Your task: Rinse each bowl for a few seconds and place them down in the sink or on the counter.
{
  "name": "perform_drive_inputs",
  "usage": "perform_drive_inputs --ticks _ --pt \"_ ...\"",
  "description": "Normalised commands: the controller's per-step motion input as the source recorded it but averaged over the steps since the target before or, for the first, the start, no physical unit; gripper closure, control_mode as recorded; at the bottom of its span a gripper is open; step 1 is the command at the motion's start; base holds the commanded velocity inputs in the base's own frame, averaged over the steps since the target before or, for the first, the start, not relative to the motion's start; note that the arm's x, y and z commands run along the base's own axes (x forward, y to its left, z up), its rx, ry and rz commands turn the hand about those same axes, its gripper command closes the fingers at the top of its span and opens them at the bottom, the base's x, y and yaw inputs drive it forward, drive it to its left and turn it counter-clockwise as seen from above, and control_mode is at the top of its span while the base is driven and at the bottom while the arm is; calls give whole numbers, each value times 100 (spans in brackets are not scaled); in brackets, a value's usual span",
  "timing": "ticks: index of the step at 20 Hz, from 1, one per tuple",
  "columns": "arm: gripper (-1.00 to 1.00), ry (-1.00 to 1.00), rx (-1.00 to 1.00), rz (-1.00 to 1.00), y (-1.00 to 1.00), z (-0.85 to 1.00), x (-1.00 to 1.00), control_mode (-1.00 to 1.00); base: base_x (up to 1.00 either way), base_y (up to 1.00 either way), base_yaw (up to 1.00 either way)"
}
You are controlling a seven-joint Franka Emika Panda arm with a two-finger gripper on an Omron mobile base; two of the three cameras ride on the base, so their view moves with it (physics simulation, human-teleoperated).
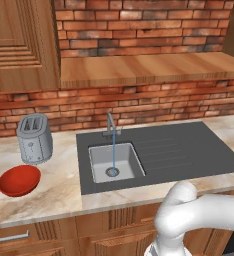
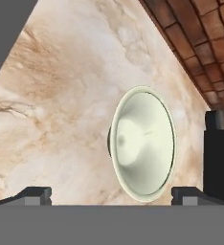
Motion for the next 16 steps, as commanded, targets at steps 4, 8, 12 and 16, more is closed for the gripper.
perform_drive_inputs --ticks 4,8,12,16 --pt "-100 1 1 0 -21 -10 22 -100 0 0 0" --pt "-100 3 3 0 -18 -12 21 -100 0 0 0" --pt "-100 4 4 0 -19 -16 19 -100 0 0 0" --pt "-100 4 3 0 -21 -16 18 -100 0 0 0"
